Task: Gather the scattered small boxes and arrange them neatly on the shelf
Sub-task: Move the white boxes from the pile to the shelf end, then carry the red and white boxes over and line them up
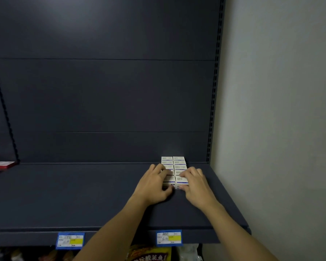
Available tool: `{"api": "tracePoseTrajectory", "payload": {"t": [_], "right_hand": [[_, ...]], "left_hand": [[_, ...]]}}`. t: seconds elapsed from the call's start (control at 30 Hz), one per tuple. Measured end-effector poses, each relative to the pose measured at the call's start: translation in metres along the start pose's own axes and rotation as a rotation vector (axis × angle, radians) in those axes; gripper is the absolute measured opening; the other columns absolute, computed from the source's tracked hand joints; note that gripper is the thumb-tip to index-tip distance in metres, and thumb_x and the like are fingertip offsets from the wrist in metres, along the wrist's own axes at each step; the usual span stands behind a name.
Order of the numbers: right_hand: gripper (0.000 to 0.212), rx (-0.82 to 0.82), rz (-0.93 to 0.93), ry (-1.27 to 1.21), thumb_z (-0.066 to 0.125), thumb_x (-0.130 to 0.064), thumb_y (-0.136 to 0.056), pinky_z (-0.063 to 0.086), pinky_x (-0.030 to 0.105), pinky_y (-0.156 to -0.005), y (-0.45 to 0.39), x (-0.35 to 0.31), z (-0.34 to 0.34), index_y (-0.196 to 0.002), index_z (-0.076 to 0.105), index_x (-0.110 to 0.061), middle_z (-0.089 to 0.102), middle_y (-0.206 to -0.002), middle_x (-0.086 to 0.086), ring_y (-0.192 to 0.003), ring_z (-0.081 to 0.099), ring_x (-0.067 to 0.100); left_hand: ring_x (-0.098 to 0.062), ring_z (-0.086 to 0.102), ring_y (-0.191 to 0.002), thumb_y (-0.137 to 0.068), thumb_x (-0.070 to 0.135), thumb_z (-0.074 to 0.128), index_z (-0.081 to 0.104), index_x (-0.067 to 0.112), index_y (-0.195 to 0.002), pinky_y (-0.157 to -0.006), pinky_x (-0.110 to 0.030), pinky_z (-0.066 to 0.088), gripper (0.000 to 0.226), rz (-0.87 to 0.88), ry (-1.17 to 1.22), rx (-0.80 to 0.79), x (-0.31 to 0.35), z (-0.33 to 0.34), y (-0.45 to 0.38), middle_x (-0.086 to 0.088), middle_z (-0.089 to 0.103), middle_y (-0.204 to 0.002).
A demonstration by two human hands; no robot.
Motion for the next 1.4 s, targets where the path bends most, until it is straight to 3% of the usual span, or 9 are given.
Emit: {"api": "tracePoseTrajectory", "payload": {"t": [0.27,0.43,0.7,0.87,1.23,1.4], "right_hand": [[0.045,-0.078,0.028,0.085,0.062,-0.037,-0.094,0.034,0.030,-0.103,0.002,-0.005,-0.004,-0.137,0.054,-0.026,0.046,-0.131,-0.010,-0.119,0.040,0.014],[0.062,-0.213,0.016,0.182,0.062,-0.049,-0.088,0.030,0.036,-0.105,-0.003,-0.007,-0.012,-0.143,0.044,-0.027,0.043,-0.136,-0.004,-0.124,0.036,0.020],[0.066,-0.269,-0.036,0.211,0.063,-0.044,-0.083,0.033,0.039,-0.106,-0.039,-0.036,-0.036,-0.141,0.045,-0.019,0.048,-0.136,0.002,-0.125,0.042,0.024],[0.059,-0.324,-0.098,0.256,0.061,-0.038,-0.086,0.036,0.039,-0.105,-0.052,-0.076,-0.022,-0.138,0.047,-0.014,0.051,-0.136,0.006,-0.125,0.045,0.027],[0.051,-0.448,-0.199,0.289,0.052,-0.042,-0.088,0.036,0.040,-0.102,-0.067,-0.202,0.019,-0.129,0.058,-0.012,0.054,-0.129,0.009,-0.121,0.047,0.029],[0.055,-0.480,-0.208,0.211,0.053,-0.041,-0.088,0.038,0.042,-0.103,-0.071,-0.267,0.041,-0.134,0.050,-0.011,0.053,-0.130,0.010,-0.120,0.049,0.030]], "left_hand": [[-0.013,0.040,-0.110,-0.083,0.064,0.048,0.047,0.023,-0.143,-0.096,-0.031,0.045,0.073,-0.063,-0.077,-0.099,-0.003,-0.011,0.008,0.008,0.046,-0.129],[-0.019,0.043,-0.121,-0.087,0.061,0.050,0.044,0.018,-0.146,-0.102,-0.037,0.044,0.074,-0.130,-0.143,-0.184,-0.021,-0.035,0.019,0.000,0.047,-0.135],[-0.025,0.047,-0.127,-0.094,0.051,0.054,0.044,0.013,-0.147,-0.102,-0.040,0.044,0.066,-0.284,-0.271,-0.277,-0.054,-0.089,0.038,-0.004,0.048,-0.140],[-0.027,0.050,-0.128,-0.094,0.050,0.056,0.046,0.017,-0.147,-0.103,-0.042,0.046,0.064,-0.412,-0.336,-0.304,-0.084,-0.117,0.065,-0.004,0.048,-0.145],[-0.030,0.050,-0.128,-0.093,0.049,0.054,0.051,0.020,-0.142,-0.104,-0.043,0.043,0.057,-0.655,-0.409,-0.283,-0.160,-0.193,0.149,-0.002,0.046,-0.148],[-0.031,0.051,-0.127,-0.093,0.049,0.054,0.050,0.021,-0.143,-0.103,-0.043,0.045,0.057,-0.727,-0.385,-0.284,-0.201,-0.229,0.192,-0.002,0.046,-0.148]]}}
Point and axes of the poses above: each hand's wrist, its own y-axis away from the middle knuckle, its own z-axis out of the palm, x = y × z, the point moved 7 cm from there along -y, towards the middle knuckle
